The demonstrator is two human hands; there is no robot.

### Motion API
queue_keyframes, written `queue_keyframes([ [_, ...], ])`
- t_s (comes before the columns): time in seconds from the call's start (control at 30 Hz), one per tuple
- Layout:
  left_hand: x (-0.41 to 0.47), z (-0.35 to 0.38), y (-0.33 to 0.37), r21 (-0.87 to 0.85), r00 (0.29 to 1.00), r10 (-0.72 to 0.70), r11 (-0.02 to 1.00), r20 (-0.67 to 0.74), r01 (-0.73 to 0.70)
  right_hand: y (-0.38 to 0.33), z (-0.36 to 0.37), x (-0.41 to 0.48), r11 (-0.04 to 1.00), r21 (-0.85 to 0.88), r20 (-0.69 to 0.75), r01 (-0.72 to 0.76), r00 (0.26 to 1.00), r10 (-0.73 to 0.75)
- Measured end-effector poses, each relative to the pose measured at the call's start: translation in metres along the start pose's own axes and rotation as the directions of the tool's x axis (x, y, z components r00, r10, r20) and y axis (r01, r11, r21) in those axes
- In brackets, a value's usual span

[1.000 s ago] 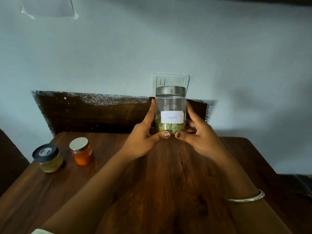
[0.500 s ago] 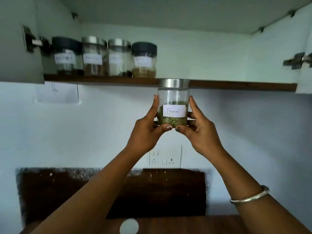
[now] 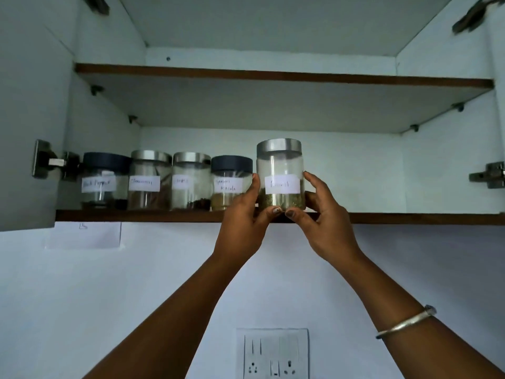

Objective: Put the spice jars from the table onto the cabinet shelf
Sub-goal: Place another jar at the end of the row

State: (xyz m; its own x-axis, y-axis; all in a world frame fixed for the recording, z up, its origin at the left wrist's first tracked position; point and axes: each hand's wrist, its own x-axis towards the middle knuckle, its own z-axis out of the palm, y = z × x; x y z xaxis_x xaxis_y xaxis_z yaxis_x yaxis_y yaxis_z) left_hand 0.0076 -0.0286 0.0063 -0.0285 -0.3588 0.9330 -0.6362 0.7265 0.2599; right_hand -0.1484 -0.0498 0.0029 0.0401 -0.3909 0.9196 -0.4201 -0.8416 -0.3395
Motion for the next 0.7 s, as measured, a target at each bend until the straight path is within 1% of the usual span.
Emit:
queue_keyframes([
  [0.1, 0.002, 0.006, -0.008, 0.003, 0.999, 0.037, 0.999, -0.011, -0.037, 0.007, 0.002, 0.004, 1.000, 0.021, 0.024, -0.005, 1.000, 0.004],
  [0.17, 0.002, 0.011, -0.014, 0.045, 0.999, 0.038, 0.998, -0.021, -0.037, 0.011, 0.006, 0.005, 1.000, -0.011, 0.045, -0.024, 0.999, 0.025],
  [0.3, 0.000, 0.023, -0.021, 0.115, 0.990, 0.010, 0.993, -0.141, 0.006, 0.018, 0.011, 0.012, 0.977, -0.213, 0.054, -0.013, 0.998, 0.025],
  [0.37, -0.001, 0.027, -0.024, 0.144, 0.984, 0.027, 0.990, -0.176, -0.001, 0.017, 0.014, 0.015, 0.943, -0.333, 0.072, 0.000, 0.997, 0.025],
  [0.47, 0.000, 0.030, -0.027, 0.138, 0.969, 0.032, 0.990, -0.246, 0.002, 0.012, 0.019, 0.017, 0.871, -0.490, 0.067, 0.009, 0.997, 0.028],
  [0.6, 0.000, 0.035, -0.025, 0.147, 0.952, 0.042, 0.989, -0.303, 0.004, 0.008, 0.029, 0.016, 0.828, -0.561, 0.029, -0.008, 0.999, 0.029],
  [0.7, 0.002, 0.035, -0.025, 0.152, 0.953, 0.012, 0.988, -0.304, 0.036, 0.008, 0.037, 0.015, 0.785, -0.619, -0.006, -0.014, 1.000, 0.013],
])
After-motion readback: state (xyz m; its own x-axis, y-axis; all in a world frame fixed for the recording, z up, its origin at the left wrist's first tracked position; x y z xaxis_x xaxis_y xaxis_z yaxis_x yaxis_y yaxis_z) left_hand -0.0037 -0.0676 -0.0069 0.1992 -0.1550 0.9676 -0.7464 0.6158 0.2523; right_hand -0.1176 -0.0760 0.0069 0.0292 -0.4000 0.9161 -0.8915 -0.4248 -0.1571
